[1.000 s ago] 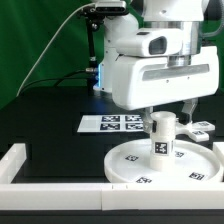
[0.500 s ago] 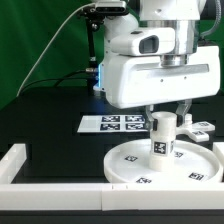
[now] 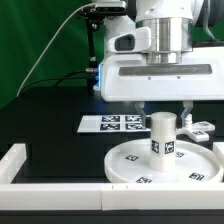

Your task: Assemble round table

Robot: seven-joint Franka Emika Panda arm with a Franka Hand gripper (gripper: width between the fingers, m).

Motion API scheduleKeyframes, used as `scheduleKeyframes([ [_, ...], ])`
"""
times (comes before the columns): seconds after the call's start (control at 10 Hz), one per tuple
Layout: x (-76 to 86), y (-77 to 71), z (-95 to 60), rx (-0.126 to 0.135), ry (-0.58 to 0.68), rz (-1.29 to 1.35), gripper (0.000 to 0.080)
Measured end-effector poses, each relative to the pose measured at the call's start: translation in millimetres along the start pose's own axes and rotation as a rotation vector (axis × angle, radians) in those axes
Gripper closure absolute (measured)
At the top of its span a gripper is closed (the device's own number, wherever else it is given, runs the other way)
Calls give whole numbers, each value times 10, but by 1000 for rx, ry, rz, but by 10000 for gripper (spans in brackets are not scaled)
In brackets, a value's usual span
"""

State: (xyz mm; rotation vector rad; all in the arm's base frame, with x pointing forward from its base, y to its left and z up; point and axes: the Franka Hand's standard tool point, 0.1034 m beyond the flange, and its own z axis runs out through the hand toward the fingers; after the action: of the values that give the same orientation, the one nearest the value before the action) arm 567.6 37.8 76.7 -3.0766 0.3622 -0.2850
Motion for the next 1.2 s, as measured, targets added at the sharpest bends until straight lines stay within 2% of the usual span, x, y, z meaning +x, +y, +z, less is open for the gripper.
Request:
scheduleKeyframes([
  [0.3,6,70,3,28,-18,508,394],
  [0.6,-18,98,0,37,-29,710,394],
  [0.7,-19,96,2,37,-29,693,394],
  [0.9,-28,28,-6,36,-67,457,196],
  [1.0,-40,-41,-16,43,-85,337,196],
  [1.1,-67,-97,-12,48,-90,223,158],
  [1.2,-59,-72,-10,49,-88,171,152],
])
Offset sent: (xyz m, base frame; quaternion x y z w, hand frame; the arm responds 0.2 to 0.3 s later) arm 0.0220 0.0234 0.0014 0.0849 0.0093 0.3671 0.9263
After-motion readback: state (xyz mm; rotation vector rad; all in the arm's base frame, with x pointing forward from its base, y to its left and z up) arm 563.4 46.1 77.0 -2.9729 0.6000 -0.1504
